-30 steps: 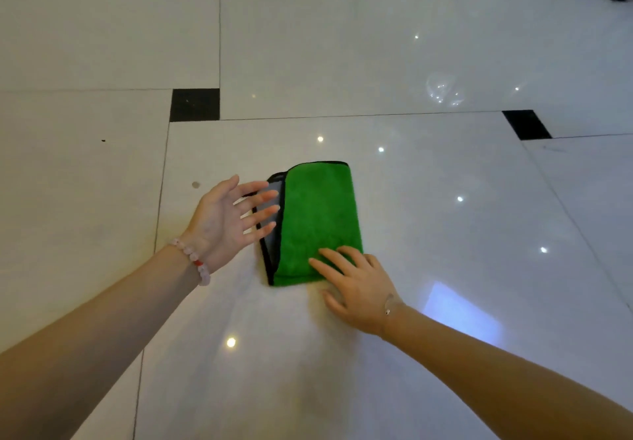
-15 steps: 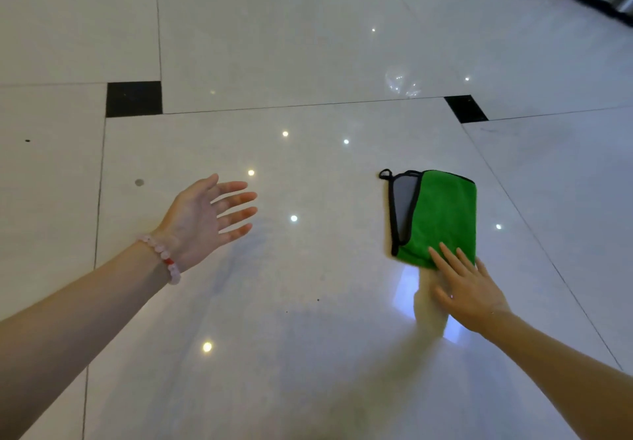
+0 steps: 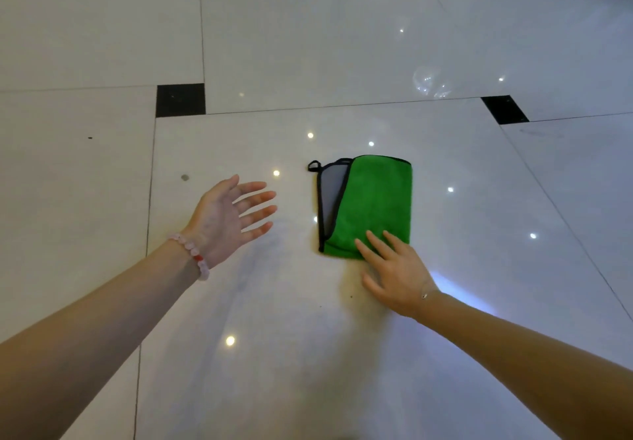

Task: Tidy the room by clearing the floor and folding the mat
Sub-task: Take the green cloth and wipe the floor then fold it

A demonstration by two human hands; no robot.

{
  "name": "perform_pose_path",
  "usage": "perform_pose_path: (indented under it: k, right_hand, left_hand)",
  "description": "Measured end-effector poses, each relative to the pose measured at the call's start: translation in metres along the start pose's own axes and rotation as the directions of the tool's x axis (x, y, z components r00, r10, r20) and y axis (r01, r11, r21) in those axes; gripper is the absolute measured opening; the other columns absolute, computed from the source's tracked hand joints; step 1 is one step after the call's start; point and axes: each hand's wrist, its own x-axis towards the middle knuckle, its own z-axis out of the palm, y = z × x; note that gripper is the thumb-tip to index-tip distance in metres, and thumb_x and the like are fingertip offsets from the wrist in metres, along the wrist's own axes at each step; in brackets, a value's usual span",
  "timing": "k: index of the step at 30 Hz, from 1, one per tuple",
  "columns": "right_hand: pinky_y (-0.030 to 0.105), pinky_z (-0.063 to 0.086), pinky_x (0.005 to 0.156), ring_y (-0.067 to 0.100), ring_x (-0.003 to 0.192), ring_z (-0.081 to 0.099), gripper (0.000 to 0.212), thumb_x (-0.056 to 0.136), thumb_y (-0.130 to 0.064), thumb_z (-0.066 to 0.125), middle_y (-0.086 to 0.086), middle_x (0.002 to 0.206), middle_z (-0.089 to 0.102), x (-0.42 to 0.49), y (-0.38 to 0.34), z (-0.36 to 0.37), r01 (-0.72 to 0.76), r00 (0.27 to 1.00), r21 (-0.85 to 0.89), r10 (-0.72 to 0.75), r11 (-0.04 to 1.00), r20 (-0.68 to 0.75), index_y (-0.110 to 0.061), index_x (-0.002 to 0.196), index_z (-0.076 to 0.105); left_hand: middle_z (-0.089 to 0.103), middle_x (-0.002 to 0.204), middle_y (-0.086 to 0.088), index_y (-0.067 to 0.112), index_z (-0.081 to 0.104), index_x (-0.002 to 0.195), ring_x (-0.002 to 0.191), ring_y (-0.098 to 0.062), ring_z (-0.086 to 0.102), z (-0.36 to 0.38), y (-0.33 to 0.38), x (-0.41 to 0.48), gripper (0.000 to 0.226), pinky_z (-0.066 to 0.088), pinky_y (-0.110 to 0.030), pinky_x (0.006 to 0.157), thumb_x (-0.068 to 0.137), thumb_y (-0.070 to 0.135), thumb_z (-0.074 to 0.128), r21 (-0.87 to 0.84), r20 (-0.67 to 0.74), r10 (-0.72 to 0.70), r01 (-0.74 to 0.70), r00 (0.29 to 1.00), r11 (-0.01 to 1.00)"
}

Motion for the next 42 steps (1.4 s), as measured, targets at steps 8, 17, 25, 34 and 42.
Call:
perform_pose_path:
  k: [8, 17, 25, 34, 42]
  right_hand:
    - [0.035, 0.017, 0.116, 0.030, 0.139, 0.031, 0.052, 0.097, -0.036, 0.035, 0.010, 0.149, 0.038, 0.065, -0.150, -0.016, 0.516, 0.851, 0.156, -0.524, 0.842, 0.012, -0.013, 0.143, 0.038]
    - [0.038, 0.043, 0.094, 0.027, 0.109, 0.056, 0.039, 0.100, -0.034, 0.034, 0.007, 0.113, 0.062, 0.125, -0.205, -0.082, -0.171, 0.938, 0.921, -0.228, 0.351, 0.261, -0.011, 0.124, 0.057]
    - [0.039, 0.050, 0.089, 0.028, 0.107, 0.062, 0.051, 0.101, -0.043, 0.025, 0.012, 0.119, 0.065, 0.170, -0.221, -0.112, -0.261, 0.926, 0.952, -0.238, 0.157, 0.293, -0.012, 0.122, 0.059]
    - [0.039, 0.051, 0.085, 0.029, 0.108, 0.062, 0.051, 0.100, -0.045, 0.025, 0.013, 0.119, 0.064, 0.176, -0.305, -0.117, -0.252, 0.859, 0.946, -0.404, 0.202, 0.315, -0.013, 0.118, 0.060]
    - [0.042, 0.056, 0.082, 0.031, 0.102, 0.066, 0.047, 0.098, -0.043, 0.031, 0.013, 0.113, 0.069, 0.206, -0.363, -0.138, -0.221, 0.805, 0.959, -0.521, 0.178, 0.282, -0.014, 0.115, 0.063]
  left_hand:
    - [0.063, 0.092, -0.006, 0.016, 0.058, 0.091, 0.077, -0.019, 0.060, -0.050, -0.001, -0.009, 0.019, 0.047, -0.029, 0.069, 0.097, 0.025, 0.043, 0.412, -0.230, 0.184, -0.075, 0.956, 0.908]
    - [0.037, 0.134, -0.002, 0.028, 0.039, 0.134, 0.123, -0.023, 0.037, -0.139, -0.015, -0.021, 0.048, 0.035, -0.036, 0.099, 0.090, 0.045, 0.047, 0.944, 0.101, 0.310, 0.008, 0.945, -0.329]
    - [0.035, 0.137, -0.011, 0.024, 0.037, 0.135, 0.125, -0.031, 0.036, -0.244, 0.030, -0.039, 0.042, 0.035, -0.042, 0.098, 0.094, 0.028, 0.044, 0.846, -0.416, 0.533, 0.529, 0.737, -0.071]
    - [0.042, 0.138, -0.011, 0.020, 0.038, 0.138, 0.123, -0.031, 0.041, -0.292, 0.008, -0.105, 0.043, 0.036, -0.039, 0.098, 0.096, 0.031, 0.036, 0.843, -0.390, 0.522, 0.522, 0.758, -0.128]
    - [0.019, 0.156, -0.008, 0.021, 0.026, 0.148, 0.143, -0.027, 0.019, -0.353, 0.026, -0.084, 0.050, 0.016, -0.039, 0.116, 0.099, 0.026, 0.034, 0.900, -0.338, 0.557, 0.434, 0.759, -0.045]
